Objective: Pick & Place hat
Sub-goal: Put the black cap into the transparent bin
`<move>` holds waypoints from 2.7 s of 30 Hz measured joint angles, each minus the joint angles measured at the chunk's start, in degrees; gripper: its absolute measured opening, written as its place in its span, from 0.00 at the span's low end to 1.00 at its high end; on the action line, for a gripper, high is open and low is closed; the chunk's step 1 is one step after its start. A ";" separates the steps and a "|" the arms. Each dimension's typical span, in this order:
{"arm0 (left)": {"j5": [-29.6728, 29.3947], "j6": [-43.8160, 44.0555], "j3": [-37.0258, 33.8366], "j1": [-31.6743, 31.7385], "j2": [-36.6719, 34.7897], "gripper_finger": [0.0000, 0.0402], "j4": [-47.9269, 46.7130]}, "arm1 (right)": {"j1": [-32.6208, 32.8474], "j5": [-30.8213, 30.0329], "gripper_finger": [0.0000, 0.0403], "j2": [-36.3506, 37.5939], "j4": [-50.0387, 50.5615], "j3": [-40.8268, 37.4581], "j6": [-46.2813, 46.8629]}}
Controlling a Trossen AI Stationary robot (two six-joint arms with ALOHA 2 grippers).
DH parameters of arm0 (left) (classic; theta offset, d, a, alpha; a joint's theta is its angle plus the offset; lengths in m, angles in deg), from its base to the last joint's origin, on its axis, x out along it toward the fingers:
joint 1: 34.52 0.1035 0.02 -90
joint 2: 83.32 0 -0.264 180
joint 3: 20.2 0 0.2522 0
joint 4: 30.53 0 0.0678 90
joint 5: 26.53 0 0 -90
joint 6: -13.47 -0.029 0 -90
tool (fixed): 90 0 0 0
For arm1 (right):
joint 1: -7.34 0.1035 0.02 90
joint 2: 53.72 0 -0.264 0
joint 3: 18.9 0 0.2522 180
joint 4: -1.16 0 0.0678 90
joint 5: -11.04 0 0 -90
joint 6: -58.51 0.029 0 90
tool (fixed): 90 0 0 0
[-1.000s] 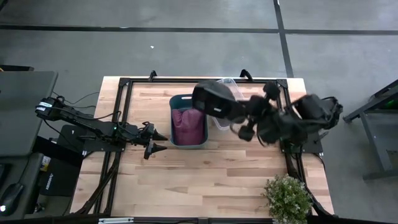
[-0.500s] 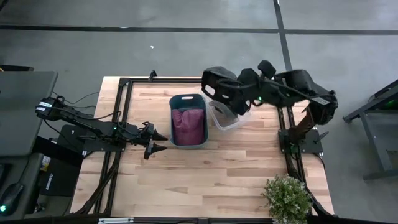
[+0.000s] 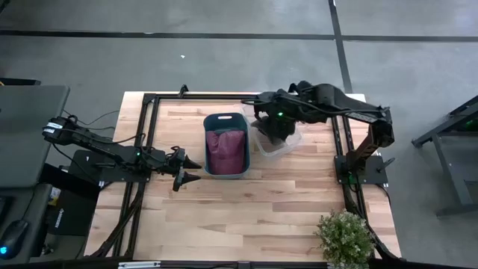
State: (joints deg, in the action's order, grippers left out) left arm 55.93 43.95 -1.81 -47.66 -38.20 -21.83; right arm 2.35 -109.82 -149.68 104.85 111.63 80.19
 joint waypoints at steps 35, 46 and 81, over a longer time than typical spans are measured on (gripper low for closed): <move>-0.01 0.00 0.00 -0.01 -0.01 0.61 0.00 | -2.60 10.01 0.01 -0.79 -13.26 -18.66 0.35; 0.01 -0.02 0.00 -0.01 0.01 0.61 0.02 | -4.87 9.79 0.01 -0.79 -20.12 -27.58 3.39; 0.01 0.00 0.00 -0.01 0.00 0.61 0.03 | -6.30 20.13 0.02 -6.41 -28.67 -29.33 0.32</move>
State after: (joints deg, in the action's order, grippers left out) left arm 55.94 43.95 -1.81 -47.66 -38.21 -21.80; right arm -3.95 -89.68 -156.09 76.18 82.30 80.51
